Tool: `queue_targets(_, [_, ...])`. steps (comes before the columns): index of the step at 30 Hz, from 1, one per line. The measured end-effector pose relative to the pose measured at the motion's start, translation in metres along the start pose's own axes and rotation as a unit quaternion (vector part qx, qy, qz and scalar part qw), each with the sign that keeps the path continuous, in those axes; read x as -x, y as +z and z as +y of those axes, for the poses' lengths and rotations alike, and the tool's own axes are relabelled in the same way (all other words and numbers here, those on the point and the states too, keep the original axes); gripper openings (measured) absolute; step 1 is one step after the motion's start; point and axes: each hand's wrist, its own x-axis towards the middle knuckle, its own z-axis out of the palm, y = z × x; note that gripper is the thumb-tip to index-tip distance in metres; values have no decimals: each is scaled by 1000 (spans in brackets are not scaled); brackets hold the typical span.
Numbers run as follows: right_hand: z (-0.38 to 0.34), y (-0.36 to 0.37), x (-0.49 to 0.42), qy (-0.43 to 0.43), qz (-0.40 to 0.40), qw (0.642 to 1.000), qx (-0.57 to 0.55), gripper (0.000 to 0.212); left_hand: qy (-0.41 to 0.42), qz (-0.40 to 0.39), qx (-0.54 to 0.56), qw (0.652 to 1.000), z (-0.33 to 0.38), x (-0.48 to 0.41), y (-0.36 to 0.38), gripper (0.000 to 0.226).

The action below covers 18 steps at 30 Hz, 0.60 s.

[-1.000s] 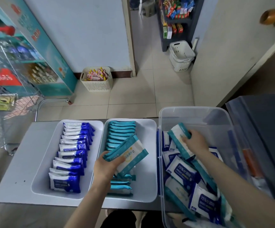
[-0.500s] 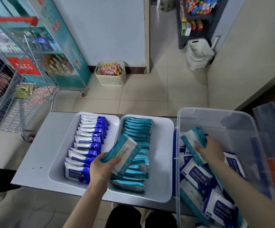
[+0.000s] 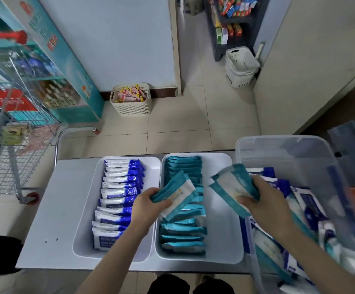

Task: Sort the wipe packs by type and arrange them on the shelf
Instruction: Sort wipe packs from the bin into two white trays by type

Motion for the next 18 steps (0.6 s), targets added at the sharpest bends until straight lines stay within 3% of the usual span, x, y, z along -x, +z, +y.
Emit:
queue_targets(4, [-18,44,3,-20,-106,988,106,25,71,-66,-90,991,19,-37,6,30])
queue_targets(8, [-24,77,-10,-23,-125,983,136,32,138,-119,-154,971,42,-78,13,36])
queue_targets(12, [-26,109,-31,-58,-166,974,146,28,230,-173,-396,872,52,-113,13,45])
queue_targets(15, [-32,130,-46,-70,-212,957,185,36,245,-225,-453,827,61,-130,10,53])
queue_targets(18, [-43,147,-58,-75,-204,955,201,42,265,-258,-486,792,71,-141,10,57])
